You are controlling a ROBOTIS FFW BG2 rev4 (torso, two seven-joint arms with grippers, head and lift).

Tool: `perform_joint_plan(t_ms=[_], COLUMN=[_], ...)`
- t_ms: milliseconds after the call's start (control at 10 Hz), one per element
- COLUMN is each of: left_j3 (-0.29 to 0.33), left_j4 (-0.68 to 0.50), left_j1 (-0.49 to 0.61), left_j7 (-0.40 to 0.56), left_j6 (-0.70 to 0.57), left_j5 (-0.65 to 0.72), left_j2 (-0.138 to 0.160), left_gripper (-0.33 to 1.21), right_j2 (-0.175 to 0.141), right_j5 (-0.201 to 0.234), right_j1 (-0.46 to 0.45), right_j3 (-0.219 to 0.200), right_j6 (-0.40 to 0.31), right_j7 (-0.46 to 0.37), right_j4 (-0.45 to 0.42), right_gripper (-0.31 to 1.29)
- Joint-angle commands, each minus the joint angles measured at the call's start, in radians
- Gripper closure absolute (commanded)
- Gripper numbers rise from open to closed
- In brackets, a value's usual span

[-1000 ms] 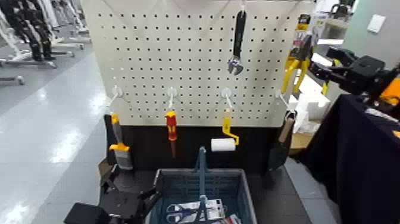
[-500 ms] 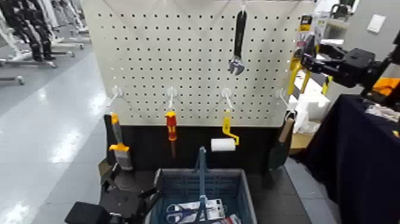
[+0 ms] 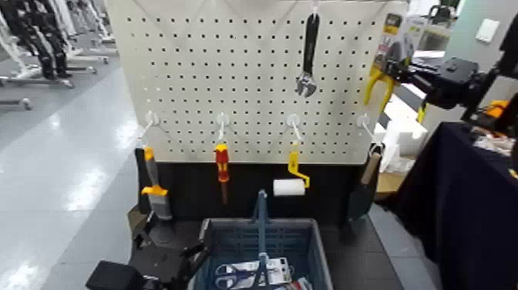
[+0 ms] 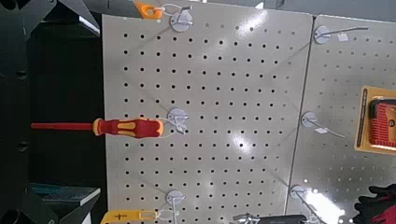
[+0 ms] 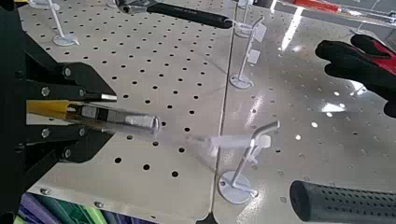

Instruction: Put the yellow pliers into the crate.

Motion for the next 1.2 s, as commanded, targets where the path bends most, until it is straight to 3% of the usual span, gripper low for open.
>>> perform_joint_plan(t_ms=[100, 700, 1200], left_j3=[0.000, 0.000, 0.003], left_j4=[0.000, 0.000, 0.000], left_j1=[0.000, 0.000, 0.005], left_j7=[0.000, 0.000, 0.000], left_j6=[0.000, 0.003, 0.003], left_j5=[-0.001, -0.001, 0.002], left_j2=[0.000, -0.002, 0.002], left_gripper=[0.11, 0.11, 0.11], right_j2=[-0.005, -0.009, -0.017], right_j5=[0.006, 0.009, 0.018], right_j1=[-0.010, -0.020, -0.004], right_j3=[0.003, 0.003, -0.017], right_j6=[0.001, 0.002, 0.033], right_j7=[-0.002, 0.004, 0.006], right_j4=[-0.001, -0.002, -0.096], right_gripper=[1.22, 1.22, 1.22])
